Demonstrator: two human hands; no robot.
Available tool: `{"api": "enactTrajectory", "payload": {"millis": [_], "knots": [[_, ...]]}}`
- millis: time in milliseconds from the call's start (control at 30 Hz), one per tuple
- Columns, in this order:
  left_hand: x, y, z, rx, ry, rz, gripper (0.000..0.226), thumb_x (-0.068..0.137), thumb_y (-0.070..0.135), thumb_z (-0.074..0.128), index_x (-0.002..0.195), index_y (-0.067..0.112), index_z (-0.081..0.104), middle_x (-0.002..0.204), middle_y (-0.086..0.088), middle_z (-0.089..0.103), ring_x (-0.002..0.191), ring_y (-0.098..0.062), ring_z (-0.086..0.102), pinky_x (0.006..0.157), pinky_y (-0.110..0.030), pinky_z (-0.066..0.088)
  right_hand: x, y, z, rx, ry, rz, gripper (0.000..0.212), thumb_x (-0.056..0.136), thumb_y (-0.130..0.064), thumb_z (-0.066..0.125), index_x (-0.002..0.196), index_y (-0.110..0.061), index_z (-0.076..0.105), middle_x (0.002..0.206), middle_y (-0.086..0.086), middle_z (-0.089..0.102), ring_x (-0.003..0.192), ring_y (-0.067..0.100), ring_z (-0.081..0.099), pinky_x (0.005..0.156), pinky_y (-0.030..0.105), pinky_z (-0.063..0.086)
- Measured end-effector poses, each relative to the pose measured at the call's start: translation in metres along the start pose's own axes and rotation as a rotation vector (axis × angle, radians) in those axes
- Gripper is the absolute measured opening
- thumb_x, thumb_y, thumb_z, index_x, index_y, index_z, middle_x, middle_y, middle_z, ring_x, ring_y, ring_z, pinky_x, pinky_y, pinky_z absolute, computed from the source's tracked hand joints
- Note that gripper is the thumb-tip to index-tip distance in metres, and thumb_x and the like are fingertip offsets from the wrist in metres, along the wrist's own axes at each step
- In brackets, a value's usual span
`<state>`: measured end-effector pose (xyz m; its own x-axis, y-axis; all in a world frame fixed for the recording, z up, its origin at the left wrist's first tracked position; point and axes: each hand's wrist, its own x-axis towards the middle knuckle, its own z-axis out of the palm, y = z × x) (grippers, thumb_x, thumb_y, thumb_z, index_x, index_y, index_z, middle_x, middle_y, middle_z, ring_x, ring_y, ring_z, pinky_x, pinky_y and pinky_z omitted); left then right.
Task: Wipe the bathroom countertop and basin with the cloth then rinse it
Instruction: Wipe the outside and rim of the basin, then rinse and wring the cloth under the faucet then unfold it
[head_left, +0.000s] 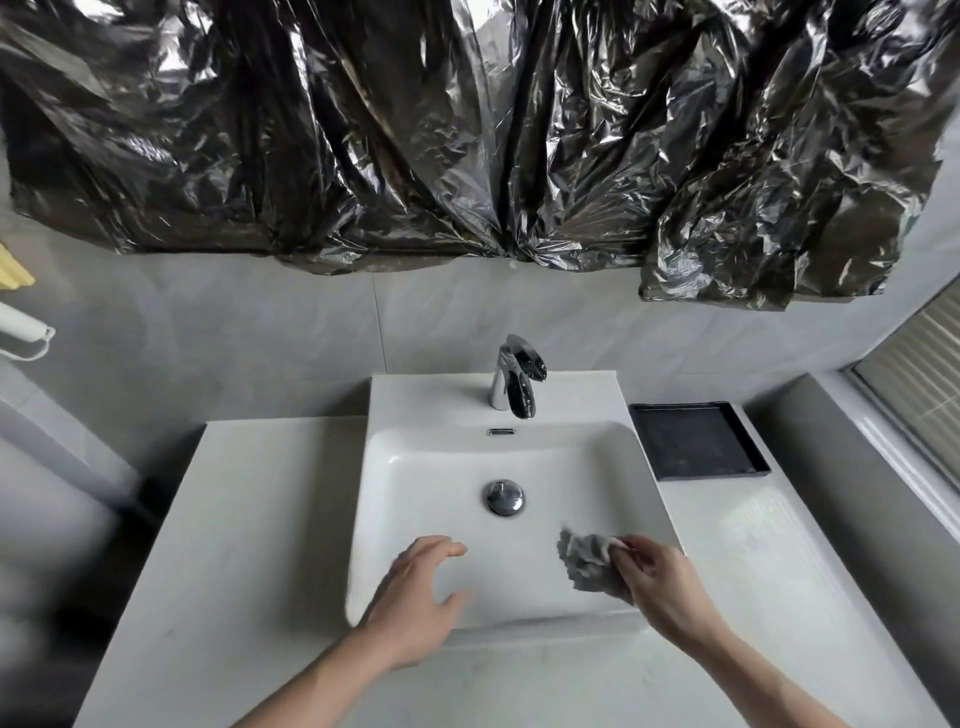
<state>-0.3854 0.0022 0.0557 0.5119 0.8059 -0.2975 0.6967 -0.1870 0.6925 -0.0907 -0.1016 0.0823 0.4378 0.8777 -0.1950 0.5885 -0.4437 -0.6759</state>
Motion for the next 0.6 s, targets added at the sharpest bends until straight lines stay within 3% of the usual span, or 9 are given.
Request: {"api": "enactTrajectory", "payload": {"millis": [167,300,367,433,533,600], "knots": [[-0.001,0.049,0.002,-0.276,-0.071,0.101,0.049,0.089,0.041,0.066,0.136,0.041,0.051,0.133,0.029,0.052,0.121,0.007,0.051,0.100,-0.020,0.046,-0.030,-0.057,0.013,0.296,-0.046,-0.072,0.015,0.095,-0.015,0.067,0.087,-0.021,0.078,0.072,0.001,0.075,0.064,0.015,0.071,0.064,0.029,0.056],[0.003,0.066,-0.004,-0.316,-0.006,0.167,0.024,0.086,0.035,0.069,0.110,0.035,0.070,0.101,0.019,0.074,0.097,0.003,0.066,0.089,-0.023,0.053,-0.037,-0.079,0.016,0.391,-0.065,-0.107,0.025,0.100,-0.024,0.063,0.081,-0.014,0.074,0.068,0.003,0.072,0.063,0.016,0.067,0.068,0.041,0.058],[0.004,0.068,-0.007,-0.299,0.063,0.187,0.008,0.088,0.032,0.069,0.092,0.027,0.073,0.086,0.014,0.075,0.083,-0.001,0.068,0.083,-0.028,0.055,-0.037,-0.084,0.012,0.388,-0.021,-0.094,0.034,0.102,-0.028,0.061,0.073,-0.013,0.071,0.063,0.000,0.068,0.061,0.011,0.064,0.065,0.034,0.060],[0.005,0.068,-0.009,-0.296,0.124,0.187,0.013,0.089,0.035,0.067,0.081,0.026,0.072,0.076,0.010,0.073,0.076,-0.005,0.067,0.079,-0.033,0.056,-0.035,-0.082,0.007,0.342,0.060,-0.063,0.039,0.102,-0.029,0.060,0.068,-0.013,0.070,0.060,-0.005,0.068,0.058,0.006,0.064,0.063,0.024,0.058],[0.009,0.069,-0.013,-0.238,0.183,0.185,0.023,0.092,0.034,0.065,0.076,0.049,0.071,0.080,0.017,0.071,0.080,-0.004,0.066,0.080,-0.028,0.054,-0.027,-0.074,0.000,0.236,0.134,-0.031,0.045,0.103,-0.042,0.054,0.069,-0.018,0.072,0.063,-0.008,0.072,0.061,0.002,0.065,0.064,0.022,0.052],[0.013,0.071,-0.015,-0.208,0.211,0.167,0.025,0.093,0.034,0.062,0.078,0.053,0.072,0.087,0.021,0.069,0.086,-0.002,0.064,0.082,-0.024,0.052,-0.018,-0.063,-0.005,0.246,0.169,-0.012,0.046,0.100,-0.051,0.053,0.071,-0.023,0.074,0.062,-0.011,0.070,0.057,0.001,0.057,0.058,0.019,0.044]]}}
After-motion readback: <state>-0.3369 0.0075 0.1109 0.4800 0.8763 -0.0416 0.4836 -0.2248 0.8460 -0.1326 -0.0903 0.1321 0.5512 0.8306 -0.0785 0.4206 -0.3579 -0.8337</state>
